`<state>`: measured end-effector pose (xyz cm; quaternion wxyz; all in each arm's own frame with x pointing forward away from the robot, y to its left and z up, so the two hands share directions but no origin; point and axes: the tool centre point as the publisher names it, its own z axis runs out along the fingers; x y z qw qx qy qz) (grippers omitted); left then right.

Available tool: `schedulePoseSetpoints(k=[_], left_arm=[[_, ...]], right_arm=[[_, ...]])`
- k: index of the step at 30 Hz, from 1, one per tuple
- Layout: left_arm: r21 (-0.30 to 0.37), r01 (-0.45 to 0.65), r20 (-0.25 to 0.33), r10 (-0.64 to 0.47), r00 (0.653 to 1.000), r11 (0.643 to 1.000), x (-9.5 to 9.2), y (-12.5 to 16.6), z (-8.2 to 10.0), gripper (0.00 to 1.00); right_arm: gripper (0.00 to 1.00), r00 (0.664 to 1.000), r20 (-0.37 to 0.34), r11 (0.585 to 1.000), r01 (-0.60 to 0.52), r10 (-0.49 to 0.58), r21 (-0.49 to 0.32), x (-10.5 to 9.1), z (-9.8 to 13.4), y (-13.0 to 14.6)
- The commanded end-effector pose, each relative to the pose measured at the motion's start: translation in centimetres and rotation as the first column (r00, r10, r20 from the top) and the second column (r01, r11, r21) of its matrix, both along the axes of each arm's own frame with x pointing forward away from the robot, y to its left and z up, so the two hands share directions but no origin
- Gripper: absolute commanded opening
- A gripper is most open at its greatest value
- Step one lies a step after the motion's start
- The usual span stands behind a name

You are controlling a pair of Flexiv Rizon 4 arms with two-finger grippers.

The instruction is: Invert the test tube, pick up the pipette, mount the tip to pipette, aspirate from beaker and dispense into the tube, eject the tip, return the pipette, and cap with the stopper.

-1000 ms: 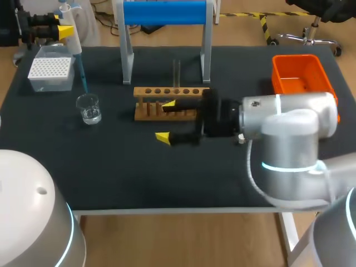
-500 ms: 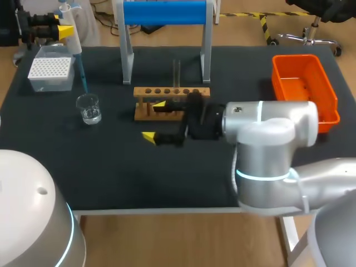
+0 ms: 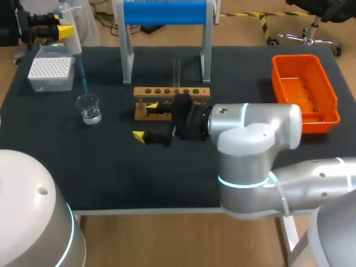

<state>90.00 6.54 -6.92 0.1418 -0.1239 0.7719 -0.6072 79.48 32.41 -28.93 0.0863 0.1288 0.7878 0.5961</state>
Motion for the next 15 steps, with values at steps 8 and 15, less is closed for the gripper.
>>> schedulePoseSetpoints(k=[8,15], left_arm=[[-0.001,0.000,0.002,0.000,1.000,1.000,0.06,-0.02,-0.02,0.00],[-0.001,0.000,0.002,0.000,1.000,1.000,0.06,-0.02,-0.02,0.00]], right_arm=[[1.00,1.000,-0.008,0.999,0.027,-0.027,-0.017,0.33,-0.89,1.28],[1.00,1.000,-0.008,0.999,0.027,-0.027,-0.017,0.33,-0.89,1.28]])
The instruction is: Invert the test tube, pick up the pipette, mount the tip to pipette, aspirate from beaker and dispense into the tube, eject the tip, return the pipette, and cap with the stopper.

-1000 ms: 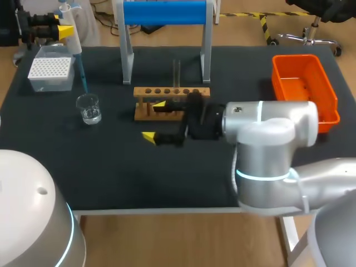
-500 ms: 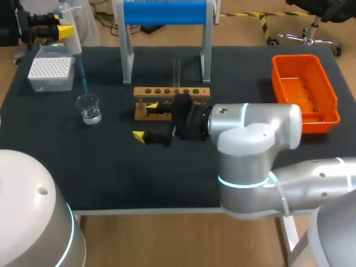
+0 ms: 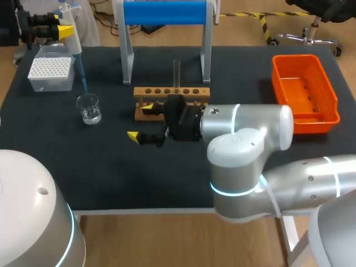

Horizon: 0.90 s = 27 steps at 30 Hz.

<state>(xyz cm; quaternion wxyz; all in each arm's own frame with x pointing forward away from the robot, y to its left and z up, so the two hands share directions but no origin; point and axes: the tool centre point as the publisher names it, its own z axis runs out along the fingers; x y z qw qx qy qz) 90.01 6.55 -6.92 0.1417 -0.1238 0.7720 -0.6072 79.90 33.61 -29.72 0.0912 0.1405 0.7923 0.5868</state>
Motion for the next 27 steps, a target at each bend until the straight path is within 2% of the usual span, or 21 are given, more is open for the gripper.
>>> schedulePoseSetpoints(k=[1,18,27], left_arm=[[-0.001,0.000,0.002,0.000,1.000,1.000,0.1,0.0,0.0,0.00],[-0.001,0.000,0.002,0.000,1.000,1.000,0.1,0.0,0.0,0.00],[0.001,-0.027,0.013,0.027,1.000,1.000,1.6,1.0,-2.5,0.00]], right_arm=[[1.00,1.000,0.001,1.000,0.003,-0.003,0.003,-0.1,-0.1,0.1],[1.00,1.000,0.001,1.000,0.003,-0.003,0.003,-0.1,-0.1,0.1],[1.00,1.000,0.001,1.000,0.003,-0.003,0.003,-0.1,-0.1,0.1]])
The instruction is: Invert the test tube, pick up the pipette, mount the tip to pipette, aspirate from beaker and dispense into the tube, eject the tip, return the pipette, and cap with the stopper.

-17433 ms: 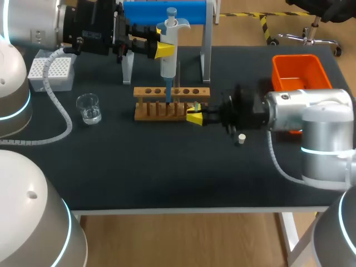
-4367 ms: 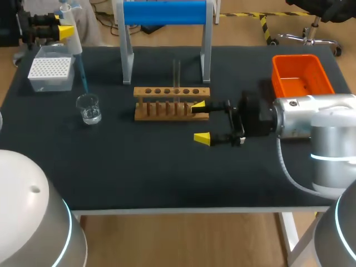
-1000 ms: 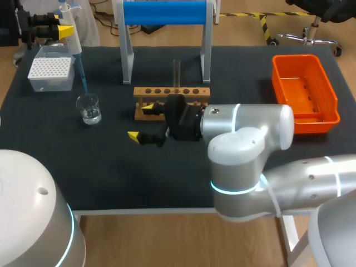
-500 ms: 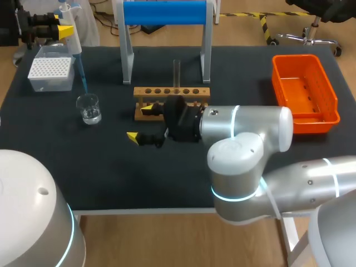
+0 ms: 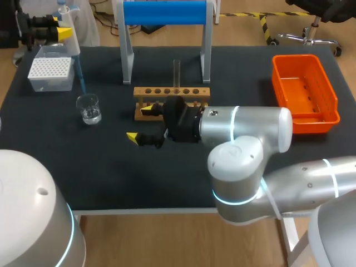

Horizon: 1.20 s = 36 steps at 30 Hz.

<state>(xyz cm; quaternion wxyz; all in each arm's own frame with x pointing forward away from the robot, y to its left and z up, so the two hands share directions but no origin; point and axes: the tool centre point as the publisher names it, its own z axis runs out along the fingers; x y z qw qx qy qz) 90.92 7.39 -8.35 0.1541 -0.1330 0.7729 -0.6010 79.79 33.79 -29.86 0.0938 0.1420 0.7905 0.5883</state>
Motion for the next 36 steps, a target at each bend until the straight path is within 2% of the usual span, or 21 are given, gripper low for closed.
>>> schedulePoseSetpoints(k=[1,11,28,36], left_arm=[[-0.009,0.002,0.006,-0.002,1.000,1.000,0.9,0.2,-1.3,0.00],[-0.016,-0.003,0.007,0.003,1.000,1.000,2.2,0.6,-3.5,0.00],[-0.047,-0.026,-0.026,0.025,0.999,0.999,3.1,1.0,-7.4,0.00],[-0.050,-0.045,-0.033,0.043,0.999,0.998,3.4,1.2,-8.6,0.00]], right_arm=[[1.00,1.000,-0.002,1.000,-0.003,0.003,-0.001,0.0,0.0,-0.1],[1.00,1.000,-0.002,1.000,-0.003,0.003,-0.001,0.0,0.0,-0.1],[1.00,1.000,-0.002,1.000,-0.003,0.003,-0.001,0.0,0.0,-0.1],[1.00,1.000,-0.002,1.000,-0.003,0.003,-0.001,0.0,0.0,-0.1]])
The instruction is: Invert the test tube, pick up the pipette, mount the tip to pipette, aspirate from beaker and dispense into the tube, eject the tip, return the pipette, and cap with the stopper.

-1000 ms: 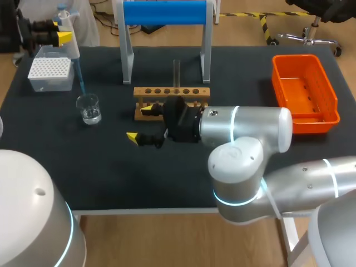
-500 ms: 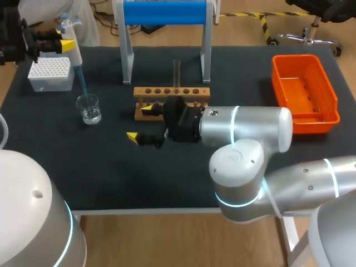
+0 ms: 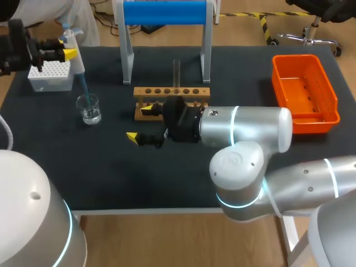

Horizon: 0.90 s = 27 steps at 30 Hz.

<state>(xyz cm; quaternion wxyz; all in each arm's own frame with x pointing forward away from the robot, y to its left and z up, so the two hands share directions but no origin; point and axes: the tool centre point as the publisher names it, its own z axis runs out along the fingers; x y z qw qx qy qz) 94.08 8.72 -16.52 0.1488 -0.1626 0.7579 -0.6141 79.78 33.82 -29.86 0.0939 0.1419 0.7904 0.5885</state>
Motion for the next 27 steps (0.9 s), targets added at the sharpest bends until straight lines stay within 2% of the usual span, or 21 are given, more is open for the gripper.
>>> schedulePoseSetpoints(k=[1,27], left_arm=[[0.000,-0.005,0.004,0.005,1.000,1.000,0.3,-0.1,-0.5,0.00],[-0.026,-0.023,-0.021,0.022,1.000,0.999,0.7,0.3,-3.2,0.00]], right_arm=[[1.00,1.000,-0.002,1.000,-0.003,0.003,-0.002,0.0,0.0,-0.1],[1.00,1.000,-0.002,1.000,-0.003,0.003,-0.002,0.0,0.0,-0.1]])
